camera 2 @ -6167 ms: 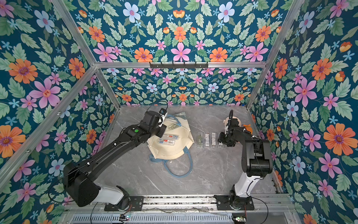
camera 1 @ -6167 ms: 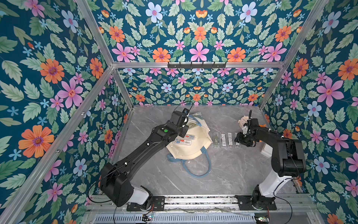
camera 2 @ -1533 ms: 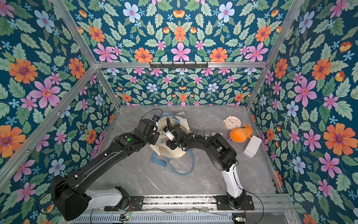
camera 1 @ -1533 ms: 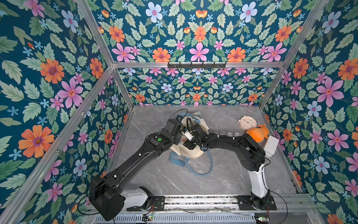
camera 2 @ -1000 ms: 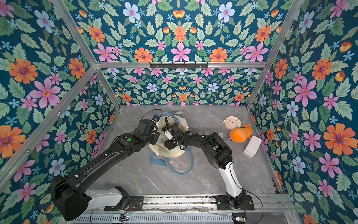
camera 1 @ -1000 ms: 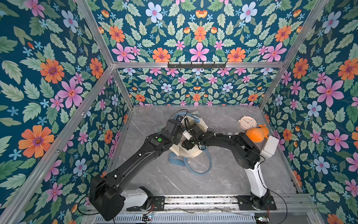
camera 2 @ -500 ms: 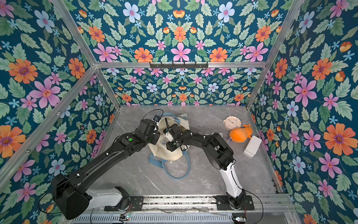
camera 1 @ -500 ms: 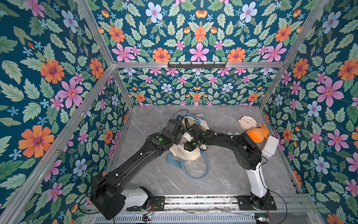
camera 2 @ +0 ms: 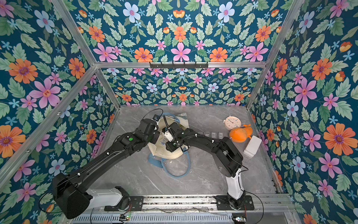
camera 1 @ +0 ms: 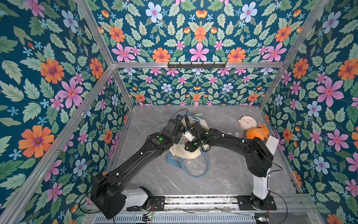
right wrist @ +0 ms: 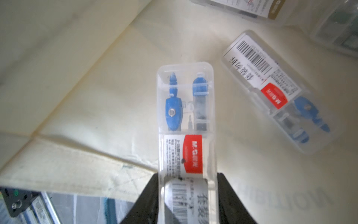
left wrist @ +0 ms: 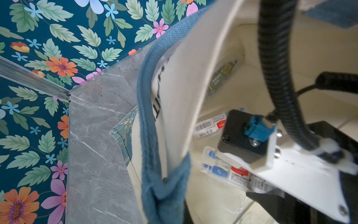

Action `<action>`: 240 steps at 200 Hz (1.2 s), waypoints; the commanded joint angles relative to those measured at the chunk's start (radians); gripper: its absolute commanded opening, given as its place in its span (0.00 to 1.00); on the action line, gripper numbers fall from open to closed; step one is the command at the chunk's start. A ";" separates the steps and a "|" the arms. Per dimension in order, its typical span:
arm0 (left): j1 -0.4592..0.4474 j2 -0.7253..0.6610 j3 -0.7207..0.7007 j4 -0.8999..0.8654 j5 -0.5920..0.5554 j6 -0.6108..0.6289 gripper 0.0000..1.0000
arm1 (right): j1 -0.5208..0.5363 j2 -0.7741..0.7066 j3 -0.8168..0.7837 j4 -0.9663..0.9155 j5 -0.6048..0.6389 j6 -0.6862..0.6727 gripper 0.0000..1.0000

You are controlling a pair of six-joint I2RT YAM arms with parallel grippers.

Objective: Take out the compass set from the canvas bag
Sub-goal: Pick up the compass set from the canvas bag, then place the compass set at the center of the board.

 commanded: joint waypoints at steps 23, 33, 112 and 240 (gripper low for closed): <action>0.000 0.010 0.002 0.029 -0.025 -0.006 0.00 | 0.014 -0.093 -0.070 -0.090 0.039 0.069 0.42; 0.002 0.014 0.003 0.031 -0.024 -0.007 0.00 | 0.021 -0.118 -0.090 -0.100 0.044 0.078 0.42; 0.009 0.024 0.021 0.032 -0.025 -0.014 0.00 | 0.095 -0.393 -0.257 -0.146 0.045 0.190 0.41; 0.014 0.026 0.019 0.038 0.006 -0.014 0.00 | -0.095 -0.894 -0.622 -0.611 0.305 0.661 0.34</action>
